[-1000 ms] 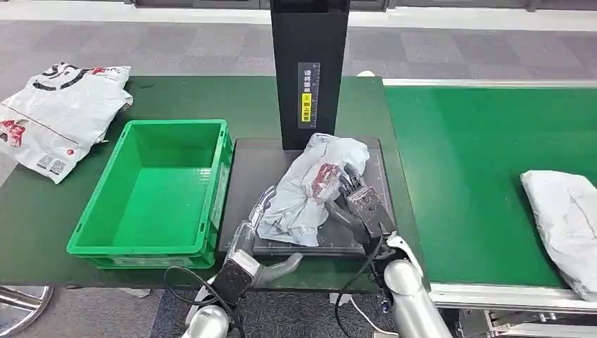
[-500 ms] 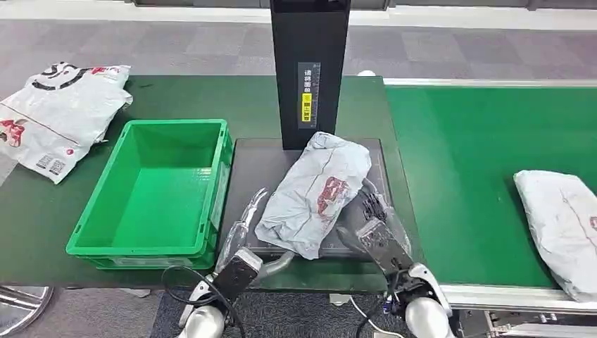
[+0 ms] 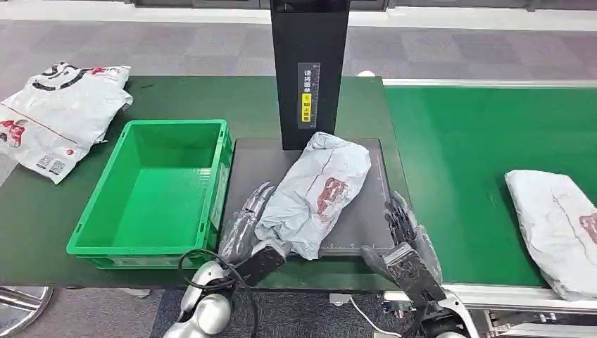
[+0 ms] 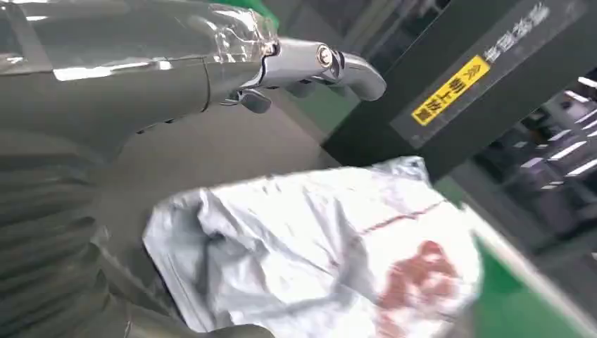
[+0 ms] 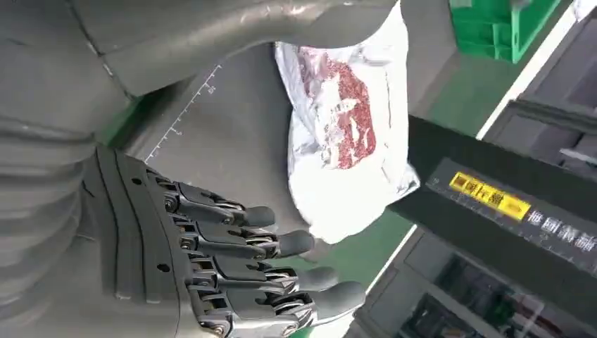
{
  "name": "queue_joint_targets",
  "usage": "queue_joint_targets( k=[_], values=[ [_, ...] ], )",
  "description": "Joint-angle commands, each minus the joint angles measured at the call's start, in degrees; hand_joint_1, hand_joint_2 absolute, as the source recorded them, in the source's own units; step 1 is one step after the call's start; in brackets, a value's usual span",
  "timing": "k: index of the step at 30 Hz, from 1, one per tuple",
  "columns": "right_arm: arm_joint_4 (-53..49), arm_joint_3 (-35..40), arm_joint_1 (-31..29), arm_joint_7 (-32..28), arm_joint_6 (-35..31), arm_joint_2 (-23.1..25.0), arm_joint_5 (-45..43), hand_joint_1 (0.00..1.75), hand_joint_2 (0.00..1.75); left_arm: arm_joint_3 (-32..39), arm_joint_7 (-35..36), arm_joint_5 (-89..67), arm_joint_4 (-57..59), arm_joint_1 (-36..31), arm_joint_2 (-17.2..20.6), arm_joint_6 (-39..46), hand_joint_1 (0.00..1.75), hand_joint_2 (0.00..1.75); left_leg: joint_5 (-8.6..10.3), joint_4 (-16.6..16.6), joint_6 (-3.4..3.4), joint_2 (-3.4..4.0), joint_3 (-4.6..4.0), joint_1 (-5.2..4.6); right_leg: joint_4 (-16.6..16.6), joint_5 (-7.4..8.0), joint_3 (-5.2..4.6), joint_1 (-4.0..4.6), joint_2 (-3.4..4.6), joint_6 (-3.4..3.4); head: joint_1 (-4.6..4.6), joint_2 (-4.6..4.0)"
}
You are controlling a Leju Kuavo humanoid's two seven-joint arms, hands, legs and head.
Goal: Moved the parcel from conveyor to table for the left to box.
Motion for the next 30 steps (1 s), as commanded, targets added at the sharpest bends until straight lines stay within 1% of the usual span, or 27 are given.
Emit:
queue_joint_targets(
  k=[1,4,5,6,11,13,15,19,21,22,23,24,25,26,27,28,29,30],
  values=[
    [5.5,-2.3,-3.8,-1.0,2.8,2.9,0.0,0.00,1.75,-6.2,9.4,-21.8,20.7,-16.6,-2.0,2.2,0.00,1.75,0.16,-0.1,-0.04,-0.50,0.01,0.14,-0.2,0.10,0.15,0.10,-0.02,-0.08,0.00,0.00],
    [8.1,-1.7,-5.6,-2.1,4.2,3.6,0.2,0.00,1.75,-9.0,11.9,-27.0,27.3,-21.7,-3.2,-0.4,0.00,1.75,0.21,-0.1,-0.02,-0.56,-0.02,0.14,-0.2,0.13,0.15,0.11,-0.10,-0.06,-0.02,0.02],
    [9.3,-1.3,-6.6,-2.5,4.6,3.7,0.1,0.00,1.75,-9.6,12.1,-27.6,30.0,-23.7,-3.8,-2.0,0.00,1.75,0.14,0.0,0.01,-0.34,0.00,0.09,-0.1,0.09,0.10,0.07,-0.07,-0.02,-0.02,0.00],
    [9.5,-1.2,-6.9,-2.5,4.6,3.8,0.1,0.00,1.75,-9.7,12.0,-27.6,30.9,-24.4,-4.1,-2.5,0.00,1.75,0.16,-0.1,0.00,-0.31,0.04,0.08,-0.1,0.15,0.16,0.06,0.07,-0.04,0.00,0.00],
    [9.8,-1.2,-7.2,-2.5,4.7,3.7,0.1,0.00,1.75,-9.7,12.0,-27.7,32.1,-24.9,-4.2,-1.9,0.00,1.75,0.11,0.0,0.03,-0.14,0.06,0.09,-0.1,0.16,0.19,0.08,0.14,-0.03,0.00,0.02],
    [9.6,-1.2,-7.1,-2.5,4.7,3.7,0.1,0.00,1.75,-9.7,12.0,-27.7,32.1,-24.8,-4.1,-1.8,0.00,1.75,0.16,-0.2,0.01,-0.19,0.17,0.10,-0.3,0.21,0.28,0.07,0.28,-0.07,0.00,0.00],
    [9.6,-1.2,-7.0,-2.6,4.7,3.7,0.1,0.00,1.75,-10.1,11.8,-28.0,32.8,-25.2,-4.2,-2.8,0.00,1.75,0.10,-0.1,0.01,-0.13,0.09,0.07,-0.1,0.14,0.19,0.06,0.19,-0.04,-0.02,0.02],
    [10.8,-0.7,-8.2,-3.0,5.0,3.7,-0.3,0.00,1.75,-12.4,11.0,-29.4,40.7,-30.4,-6.4,-6.4,0.00,1.75,0.12,0.0,0.02,-0.23,0.03,0.08,-0.1,0.13,0.16,0.07,0.10,-0.05,0.00,0.00],
    [11.2,-0.4,-9.0,-3.2,5.1,3.5,-1.0,0.00,1.75,-13.0,9.0,-27.3,44.4,-33.2,-7.4,-9.0,0.00,1.75,0.17,-0.1,0.02,-0.30,0.08,0.15,-0.2,0.21,0.23,0.13,0.23,-0.07,0.00,0.02],
    [11.2,-0.4,-9.1,-3.2,5.0,3.4,-1.2,0.00,1.75,-13.4,8.3,-26.4,44.6,-33.5,-7.4,-9.9,0.00,1.75,0.12,0.0,0.04,-0.21,-0.04,0.09,0.0,0.14,0.10,0.08,0.08,-0.03,-0.02,0.00],
    [11.5,-0.3,-9.3,-3.2,5.1,3.1,-1.8,0.00,1.75,-14.6,6.2,-20.3,45.1,-34.0,-7.4,-13.8,0.00,1.75,0.14,0.0,0.04,-0.23,-0.02,0.09,-0.1,0.16,0.11,0.08,0.14,-0.04,0.00,0.02],
    [11.9,0.0,-9.7,-3.2,5.1,3.0,-2.2,0.00,1.75,-16.0,5.2,-16.1,46.2,-34.6,-7.4,-16.9,0.00,1.75,0.18,0.0,0.03,-0.28,0.00,0.12,-0.1,0.21,0.15,0.10,0.18,-0.05,0.00,0.02],
    [12.4,0.3,-10.0,-3.2,5.0,2.8,-2.6,0.00,1.75,-18.9,5.1,-12.8,47.7,-35.3,-7.4,-18.8,0.00,1.75,0.14,0.0,0.04,-0.18,-0.02,0.05,-0.1,0.16,0.10,0.04,0.12,-0.02,-0.02,0.00],
    [12.7,0.3,-10.2,-3.2,4.8,2.9,-2.9,0.00,1.75,-22.2,5.6,-10.3,49.1,-35.7,-7.4,-20.2,0.00,1.75,0.17,-0.1,0.04,-0.21,0.02,0.10,-0.2,0.22,0.16,0.08,0.21,-0.04,0.00,0.02],
    [12.7,0.4,-10.2,-3.2,4.8,2.9,-2.9,0.00,1.75,-24.3,5.9,-8.3,49.9,-35.9,-7.4,-22.0,0.44,1.75,0.14,-0.1,0.03,-0.16,0.05,0.11,-0.2,0.22,0.19,0.09,0.25,-0.04,0.00,0.02],
    [12.6,0.4,-10.2,-3.2,4.8,3.0,-3.0,0.00,1.75,-26.2,6.3,-7.0,50.5,-35.9,-7.4,-22.3,1.40,1.75,0.18,-0.1,0.03,-0.23,0.08,0.10,-0.2,0.23,0.22,0.07,0.25,-0.04,0.00,0.02],
    [12.4,0.3,-10.1,-3.2,4.6,3.0,-3.1,0.00,1.75,-27.7,6.5,-5.2,51.1,-36.1,-7.4,-23.4,1.75,1.75,0.13,-0.1,0.04,-0.21,0.05,0.08,-0.1,0.17,0.21,0.06,0.13,-0.02,0.00,0.02],
    [12.0,0.2,-10.0,-3.1,4.4,3.0,-3.3,0.00,1.75,-28.8,6.6,-3.0,51.8,-36.1,-7.4,-25.0,1.75,1.75,0.14,-0.1,0.02,-0.18,0.10,0.07,-0.2,0.20,0.23,0.05,0.23,-0.04,0.00,0.02]
  ],
)
